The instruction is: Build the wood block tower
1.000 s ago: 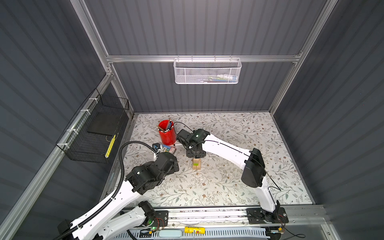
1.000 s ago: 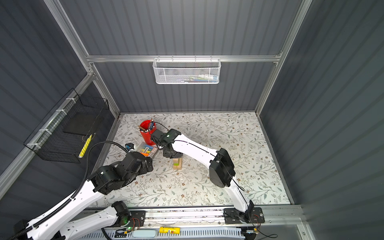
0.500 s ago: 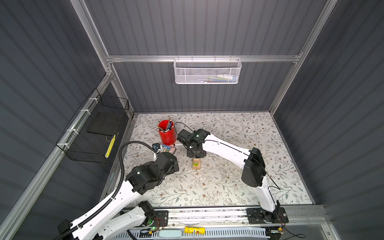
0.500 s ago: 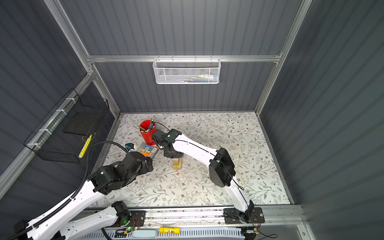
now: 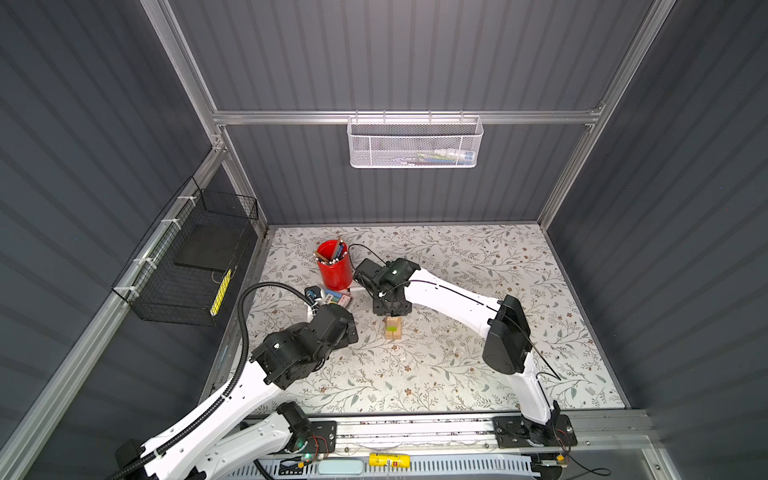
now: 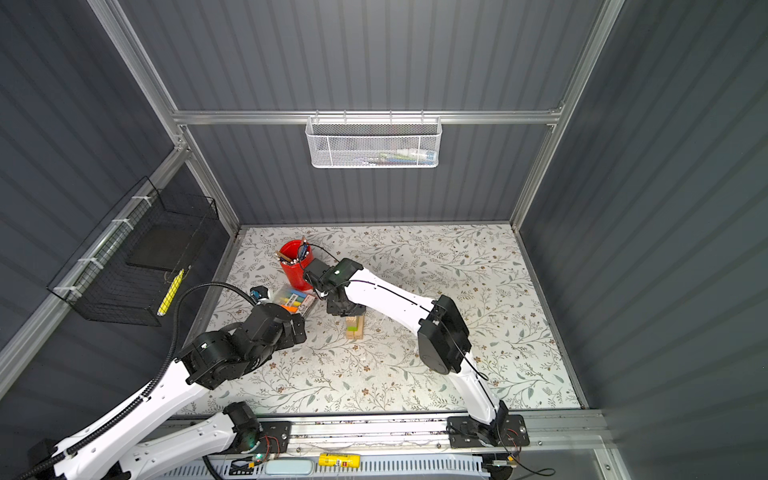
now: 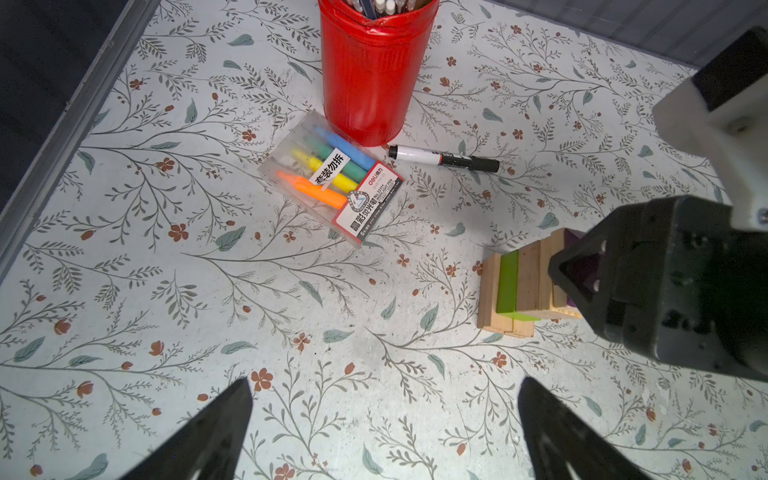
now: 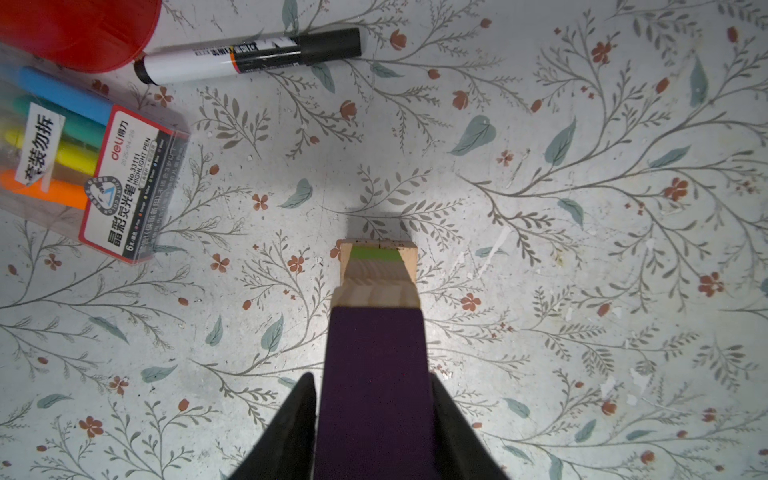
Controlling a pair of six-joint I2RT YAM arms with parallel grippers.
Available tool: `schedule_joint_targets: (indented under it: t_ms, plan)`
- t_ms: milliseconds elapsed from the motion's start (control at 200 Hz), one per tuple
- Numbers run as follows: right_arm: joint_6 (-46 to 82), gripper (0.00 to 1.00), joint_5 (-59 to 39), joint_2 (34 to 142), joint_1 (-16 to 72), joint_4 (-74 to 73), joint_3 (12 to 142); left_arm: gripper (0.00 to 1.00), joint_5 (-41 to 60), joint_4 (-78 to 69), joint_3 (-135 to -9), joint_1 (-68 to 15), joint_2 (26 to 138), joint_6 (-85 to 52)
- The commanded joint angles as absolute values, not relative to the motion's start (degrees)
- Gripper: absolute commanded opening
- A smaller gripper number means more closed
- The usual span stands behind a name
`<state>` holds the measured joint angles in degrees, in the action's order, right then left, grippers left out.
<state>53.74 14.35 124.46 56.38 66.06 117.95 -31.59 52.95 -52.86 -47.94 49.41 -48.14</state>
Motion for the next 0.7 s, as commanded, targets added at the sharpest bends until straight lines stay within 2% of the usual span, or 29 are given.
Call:
schedule_joint_targets:
  t_ms: [0,210,395,480,580,695]
  plan:
    - [53.58,0.48,14.65,123.86,56.14,67.06,117.77,1.00,-32.78,53.88,-53.44,-47.64,49.85,-48.34]
    - [52.58,0.56,15.71,119.18,56.11,67.07,117.95,1.00,-33.63,54.17,-54.73,-47.68,50.36,-47.56]
    - [49.67,0.70,18.39,110.46,55.79,66.71,114.75,1.00,-37.68,55.97,-57.66,-47.65,51.19,-46.39]
    - [47.39,0.81,19.27,103.52,54.34,64.24,108.97,1.00,-40.39,55.51,-58.58,-47.55,52.11,-45.60]
    - [44.42,0.98,22.31,93.86,50.80,59.67,98.85,1.00,-46.07,53.46,-58.70,-46.92,54.43,-44.17]
    - [40.02,0.99,25.88,82.29,42.07,52.22,83.50,1.00,-48.88,46.76,-57.62,-40.17,57.79,-39.87]
